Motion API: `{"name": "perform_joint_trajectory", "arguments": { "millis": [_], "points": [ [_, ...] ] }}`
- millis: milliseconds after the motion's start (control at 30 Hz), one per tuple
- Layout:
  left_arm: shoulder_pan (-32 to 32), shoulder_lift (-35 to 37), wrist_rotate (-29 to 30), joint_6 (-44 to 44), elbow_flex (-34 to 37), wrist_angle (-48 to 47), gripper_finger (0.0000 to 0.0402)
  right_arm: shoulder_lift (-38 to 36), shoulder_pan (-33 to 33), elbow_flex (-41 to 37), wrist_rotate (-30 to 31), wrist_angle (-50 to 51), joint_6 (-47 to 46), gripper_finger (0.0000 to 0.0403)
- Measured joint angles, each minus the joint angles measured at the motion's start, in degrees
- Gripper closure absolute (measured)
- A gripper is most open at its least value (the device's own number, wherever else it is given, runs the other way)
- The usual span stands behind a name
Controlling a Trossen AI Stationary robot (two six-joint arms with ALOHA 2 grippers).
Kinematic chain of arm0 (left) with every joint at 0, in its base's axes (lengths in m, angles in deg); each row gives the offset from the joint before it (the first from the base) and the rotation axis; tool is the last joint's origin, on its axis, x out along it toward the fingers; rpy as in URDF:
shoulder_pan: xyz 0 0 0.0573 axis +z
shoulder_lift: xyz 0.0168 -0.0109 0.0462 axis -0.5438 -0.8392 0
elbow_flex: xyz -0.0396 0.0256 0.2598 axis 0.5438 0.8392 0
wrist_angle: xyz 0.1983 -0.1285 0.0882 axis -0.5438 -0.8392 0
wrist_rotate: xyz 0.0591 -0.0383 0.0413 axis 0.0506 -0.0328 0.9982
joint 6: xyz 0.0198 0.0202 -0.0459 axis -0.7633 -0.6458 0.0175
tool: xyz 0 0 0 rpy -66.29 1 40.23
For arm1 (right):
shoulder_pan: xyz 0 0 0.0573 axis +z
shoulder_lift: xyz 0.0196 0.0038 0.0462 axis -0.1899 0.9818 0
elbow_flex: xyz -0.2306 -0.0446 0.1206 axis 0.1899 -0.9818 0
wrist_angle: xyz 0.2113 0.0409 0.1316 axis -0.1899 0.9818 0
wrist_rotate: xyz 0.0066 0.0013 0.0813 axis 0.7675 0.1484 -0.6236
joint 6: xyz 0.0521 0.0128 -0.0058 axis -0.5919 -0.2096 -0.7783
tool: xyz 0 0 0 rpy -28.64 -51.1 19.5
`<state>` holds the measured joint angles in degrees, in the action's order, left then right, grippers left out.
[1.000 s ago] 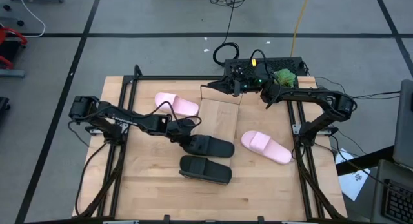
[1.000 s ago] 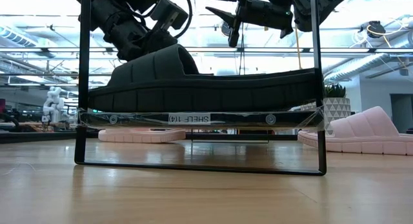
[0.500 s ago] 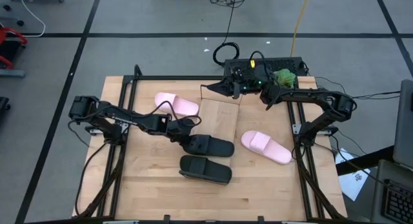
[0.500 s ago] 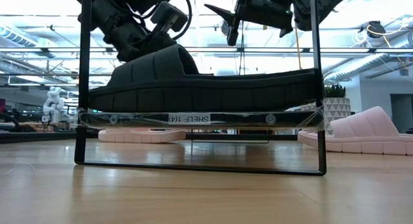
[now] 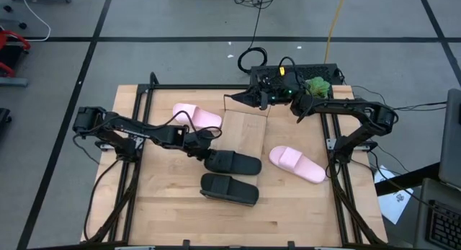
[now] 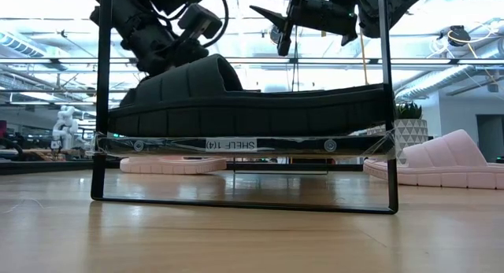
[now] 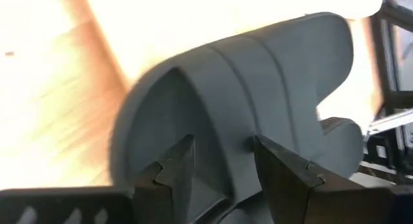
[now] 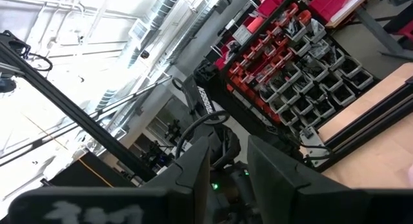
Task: Pick and place slides into the shelf
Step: Put the black slide on the shelf, then put the left pink slide on the shelf
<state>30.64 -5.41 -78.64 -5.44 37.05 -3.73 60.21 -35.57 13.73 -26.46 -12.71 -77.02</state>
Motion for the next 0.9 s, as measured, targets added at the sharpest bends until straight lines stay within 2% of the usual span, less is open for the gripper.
{"name": "perform_joint_trajectory", "arguments": {
  "millis": [333,533,700,900],
  "points": [
    [0.12,1.79,1.20,0.30,0.07,-4.57,0.0247,0.00,0.00,0.00,-0.02,0.07,0.00,0.0310],
    [1.04,5.87,1.67,0.19,0.15,-6.99,0.0247,0.00,0.00,0.00,-0.28,0.07,0.00,0.0310],
    [1.70,10.77,3.67,-0.86,0.05,-8.28,0.0247,-0.02,0.00,0.02,-1.82,0.53,0.00,0.0310],
    [1.70,17.63,7.74,-1.11,0.00,-13.85,0.0247,-0.03,0.00,0.04,-8.24,3.44,-0.45,0.0310]
  ]
}}
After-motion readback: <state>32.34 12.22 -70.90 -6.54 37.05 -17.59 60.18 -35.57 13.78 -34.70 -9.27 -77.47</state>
